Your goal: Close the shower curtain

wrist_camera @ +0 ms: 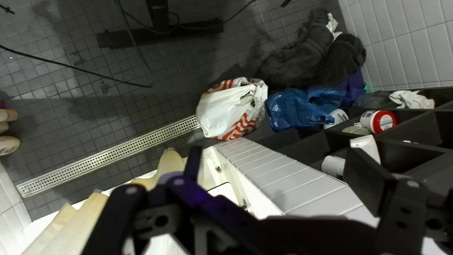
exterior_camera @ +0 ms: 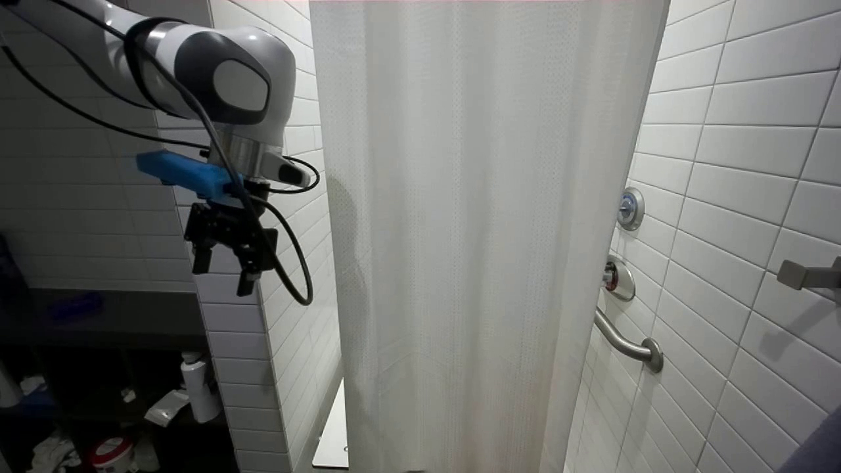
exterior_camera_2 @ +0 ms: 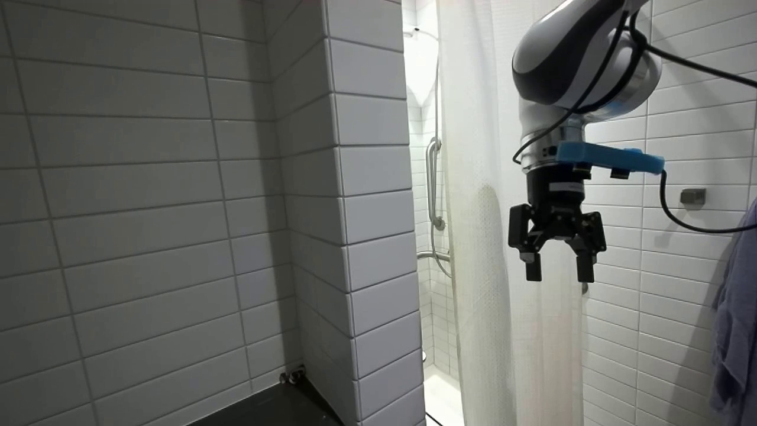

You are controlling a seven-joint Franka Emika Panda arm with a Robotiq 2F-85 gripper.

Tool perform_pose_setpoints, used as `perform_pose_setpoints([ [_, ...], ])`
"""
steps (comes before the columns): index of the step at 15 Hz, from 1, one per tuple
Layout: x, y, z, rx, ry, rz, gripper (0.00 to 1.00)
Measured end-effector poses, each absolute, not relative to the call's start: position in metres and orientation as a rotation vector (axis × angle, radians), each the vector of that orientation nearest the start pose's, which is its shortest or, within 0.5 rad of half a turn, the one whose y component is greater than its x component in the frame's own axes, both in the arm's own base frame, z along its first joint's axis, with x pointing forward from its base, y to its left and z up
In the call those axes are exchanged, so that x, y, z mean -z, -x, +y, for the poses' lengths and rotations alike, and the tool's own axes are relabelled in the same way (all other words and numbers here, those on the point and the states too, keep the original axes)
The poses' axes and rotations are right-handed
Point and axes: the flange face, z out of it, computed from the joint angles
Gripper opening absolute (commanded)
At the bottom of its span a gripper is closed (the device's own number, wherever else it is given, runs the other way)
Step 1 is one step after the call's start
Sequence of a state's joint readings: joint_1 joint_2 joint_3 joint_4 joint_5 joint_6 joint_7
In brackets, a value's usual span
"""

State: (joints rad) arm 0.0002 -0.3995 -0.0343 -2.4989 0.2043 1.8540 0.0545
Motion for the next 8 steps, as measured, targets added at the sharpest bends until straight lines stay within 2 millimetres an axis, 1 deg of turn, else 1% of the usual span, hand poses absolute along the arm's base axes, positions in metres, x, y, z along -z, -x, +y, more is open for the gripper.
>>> perform_pose_setpoints([
  [5,-0.406,-0.382,-0.036,-0.393,3.000,0.277,1.00],
  [8,-0.405,-0.380,-0.049,-0.415,3.087,0.246,1.00],
])
